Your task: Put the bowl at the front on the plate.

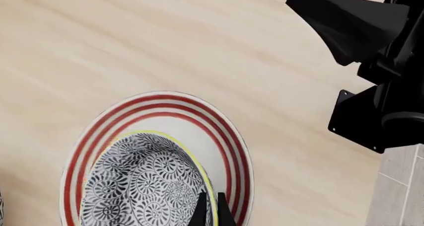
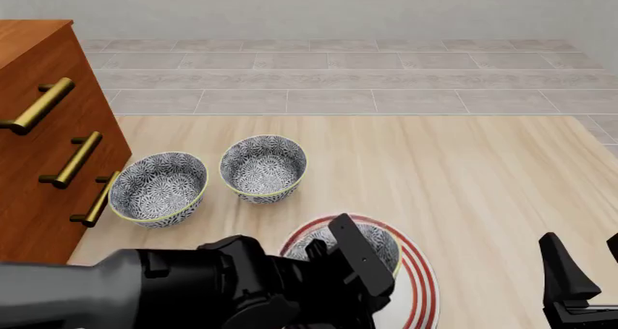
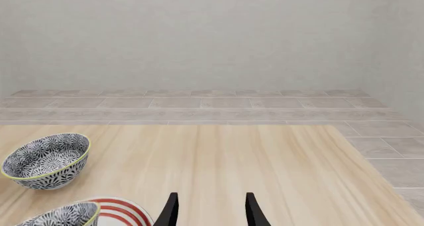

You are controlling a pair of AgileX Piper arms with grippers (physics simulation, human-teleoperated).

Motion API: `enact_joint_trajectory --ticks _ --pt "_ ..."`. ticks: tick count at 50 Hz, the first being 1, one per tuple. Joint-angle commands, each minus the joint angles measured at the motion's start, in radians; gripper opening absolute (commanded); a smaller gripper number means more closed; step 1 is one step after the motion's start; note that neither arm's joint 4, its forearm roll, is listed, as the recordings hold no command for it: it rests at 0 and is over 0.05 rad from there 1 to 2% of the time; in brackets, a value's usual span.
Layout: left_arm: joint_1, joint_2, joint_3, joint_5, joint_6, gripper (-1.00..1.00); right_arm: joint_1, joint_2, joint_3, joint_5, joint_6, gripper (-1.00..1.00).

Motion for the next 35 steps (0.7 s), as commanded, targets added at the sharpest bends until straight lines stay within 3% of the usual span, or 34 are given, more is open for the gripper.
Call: enact_joint_trajectory --ticks 1,7,8,35 --pt "-0.003 0.012 -0.005 -0.006 -0.002 -1.0 0.0 -0.002 0.004 -0.002 0.0 1.0" --pt "-0.002 0.015 -0.008 0.003 -0.008 -1.0 0.0 -0.002 0.004 -0.002 0.0 1.0" --pt "-0.003 0.016 -0.007 0.001 -0.005 1.0 0.0 -0.002 0.004 -0.002 0.0 1.0" --pt "-0.033 -0.007 -0.013 0.047 -0.014 1.0 0.0 -0.002 0.004 -0.002 0.0 1.0"
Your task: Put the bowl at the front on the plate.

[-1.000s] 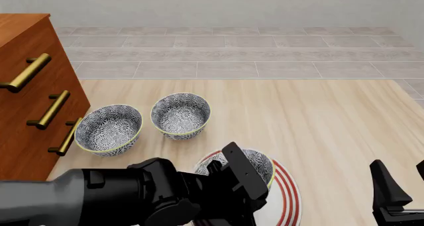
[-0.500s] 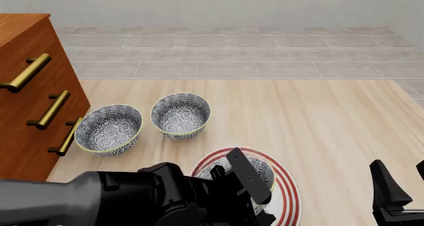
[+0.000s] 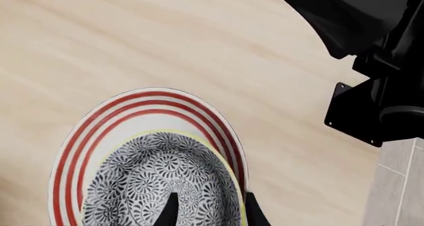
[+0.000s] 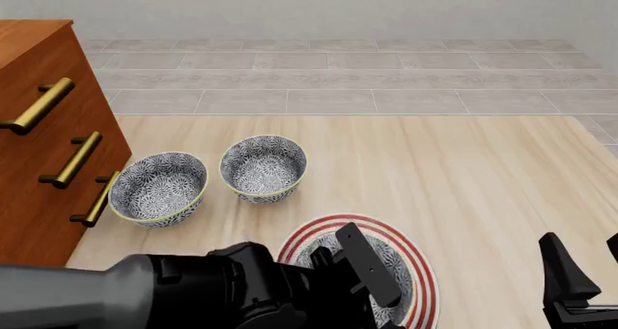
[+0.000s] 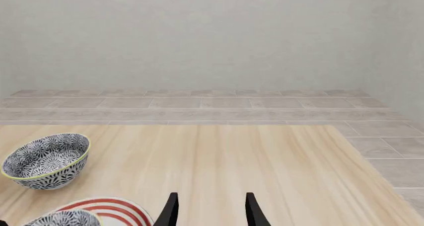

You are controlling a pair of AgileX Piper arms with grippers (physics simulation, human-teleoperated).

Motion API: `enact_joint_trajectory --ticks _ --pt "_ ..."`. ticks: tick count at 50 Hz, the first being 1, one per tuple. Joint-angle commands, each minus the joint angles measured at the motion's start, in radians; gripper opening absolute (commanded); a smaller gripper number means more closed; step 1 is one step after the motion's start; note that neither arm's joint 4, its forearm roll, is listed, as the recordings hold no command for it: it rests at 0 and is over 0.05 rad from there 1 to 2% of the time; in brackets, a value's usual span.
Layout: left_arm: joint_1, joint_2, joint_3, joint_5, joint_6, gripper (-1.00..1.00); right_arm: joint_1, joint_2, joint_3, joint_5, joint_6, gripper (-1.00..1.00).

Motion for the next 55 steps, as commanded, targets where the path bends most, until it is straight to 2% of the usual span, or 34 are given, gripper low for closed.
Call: enact_joint_trajectory --ticks 1,7,12,23,37,55 --pt "-0.015 -0.035 -0.004 0.031 -0.003 1.0 0.0 -0.002 0.004 -0.002 0.0 1.0" --pt "-0.027 -0.07 -0.003 0.056 -0.001 1.0 0.0 -0.002 0.004 -0.002 0.0 1.0" --pt "-0.018 -0.153 -0.006 0.113 0.013 1.0 0.0 -0.002 0.004 -0.002 0.0 1.0" --pt "0.015 -0.315 0.065 0.177 0.05 1.0 0.0 -0.002 0.004 -0.002 0.0 1.0" --pt "0.073 -0.605 0.153 0.314 0.079 1.0 0.0 -0.002 0.003 -0.002 0.0 1.0" --pt "0.123 -0.889 0.157 0.5 0.022 1.0 0.0 -0.002 0.004 -0.002 0.0 1.0"
